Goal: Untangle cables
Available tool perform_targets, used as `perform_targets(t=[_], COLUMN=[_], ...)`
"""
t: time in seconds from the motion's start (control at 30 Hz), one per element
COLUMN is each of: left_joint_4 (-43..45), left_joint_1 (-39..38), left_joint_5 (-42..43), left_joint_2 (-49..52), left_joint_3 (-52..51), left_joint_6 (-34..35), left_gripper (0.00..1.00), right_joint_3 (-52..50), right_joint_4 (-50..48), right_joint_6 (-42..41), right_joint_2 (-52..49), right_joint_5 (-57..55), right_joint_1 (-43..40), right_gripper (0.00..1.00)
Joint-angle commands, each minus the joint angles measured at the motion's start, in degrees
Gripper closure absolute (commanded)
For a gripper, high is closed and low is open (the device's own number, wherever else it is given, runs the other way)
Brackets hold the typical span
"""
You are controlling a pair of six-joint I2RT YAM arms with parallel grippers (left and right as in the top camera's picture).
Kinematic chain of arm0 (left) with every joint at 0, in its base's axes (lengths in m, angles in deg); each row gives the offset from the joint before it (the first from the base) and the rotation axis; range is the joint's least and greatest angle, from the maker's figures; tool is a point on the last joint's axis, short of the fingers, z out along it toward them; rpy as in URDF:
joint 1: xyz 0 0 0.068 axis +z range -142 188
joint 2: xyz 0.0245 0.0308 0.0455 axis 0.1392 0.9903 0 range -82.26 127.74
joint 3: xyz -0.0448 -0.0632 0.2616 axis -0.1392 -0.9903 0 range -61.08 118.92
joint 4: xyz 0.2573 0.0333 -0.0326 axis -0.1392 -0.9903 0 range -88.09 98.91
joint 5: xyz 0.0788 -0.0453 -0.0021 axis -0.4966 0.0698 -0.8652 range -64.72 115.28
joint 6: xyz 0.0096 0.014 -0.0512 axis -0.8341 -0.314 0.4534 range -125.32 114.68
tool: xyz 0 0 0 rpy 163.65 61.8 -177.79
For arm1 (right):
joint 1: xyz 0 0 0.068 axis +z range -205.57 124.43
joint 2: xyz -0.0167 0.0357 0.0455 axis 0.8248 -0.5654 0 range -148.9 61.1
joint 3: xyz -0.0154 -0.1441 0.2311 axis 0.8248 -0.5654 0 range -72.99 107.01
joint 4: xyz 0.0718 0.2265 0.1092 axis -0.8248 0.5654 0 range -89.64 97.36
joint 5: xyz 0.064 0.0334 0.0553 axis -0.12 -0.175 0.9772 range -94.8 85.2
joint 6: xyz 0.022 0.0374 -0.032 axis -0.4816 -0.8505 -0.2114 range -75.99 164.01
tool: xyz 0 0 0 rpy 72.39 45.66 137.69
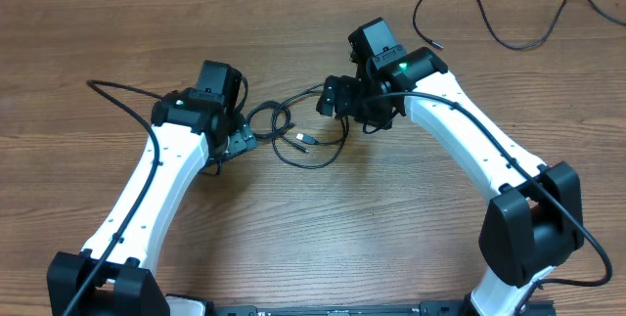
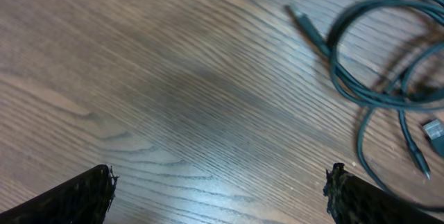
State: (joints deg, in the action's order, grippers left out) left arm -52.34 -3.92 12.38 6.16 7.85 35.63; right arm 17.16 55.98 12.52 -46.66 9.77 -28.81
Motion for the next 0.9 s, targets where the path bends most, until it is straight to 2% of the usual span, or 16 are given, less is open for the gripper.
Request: perform_targets(t=[0.0,0.17,0.27,0.43,0.5,0.53,0.57,0.7,0.87], left_joint_4=[0.0,-1.2,-1.6,-1.9,-1.6,-1.7,-1.7,-2.6,-2.6], left_joint_1=[2.1,2.8,3.1,4.4,5.3,5.8,6.3,7.3,7.3], left_joint_5=[-0.5,-3.0,-5.8,-5.9,-7.4,-8.5,-8.7,-6.0,-1.4], left_joint_2=[0.8,1.3,1.3,1.3,1.3,1.3,1.3,1.3,1.3], left_joint_3=[-0.3,-0.3,-0.3,-0.3,-0.3,-0.3,-0.3,-0.3,-0.3], left_joint_6=[4.3,4.3,4.3,4.3,4.3,4.3,4.2,4.3,4.3], left_gripper=[0.00,0.00,0.00,0.01,0.00,0.00,0.00,0.01,0.01], right_joint_3=[-0.7,-0.8,-0.8,-0.8,-0.8,-0.8,-0.8,-0.8,-0.8], right_joint_4=[0.0,-0.9,-1.4,-4.8,-7.0,-7.8,-8.5,-11.1,-15.9], right_joint_6=[-0.1,-0.3,-0.3,-0.3,-0.5,-1.5,-2.9,-8.8,-11.3], right_joint_2=[-1.4,-3.5,-4.6,-6.2,-6.9,-7.2,-7.5,-8.6,-9.6], right_joint_5=[1.9,4.5,7.0,13.5,15.8,15.9,15.4,9.9,8.1], right_joint_1=[0.3,0.3,0.3,0.9,1.5,2.0,2.5,4.6,7.1], right_gripper=[0.19,0.34,0.37,0.42,0.42,0.37,0.33,0.28,0.31])
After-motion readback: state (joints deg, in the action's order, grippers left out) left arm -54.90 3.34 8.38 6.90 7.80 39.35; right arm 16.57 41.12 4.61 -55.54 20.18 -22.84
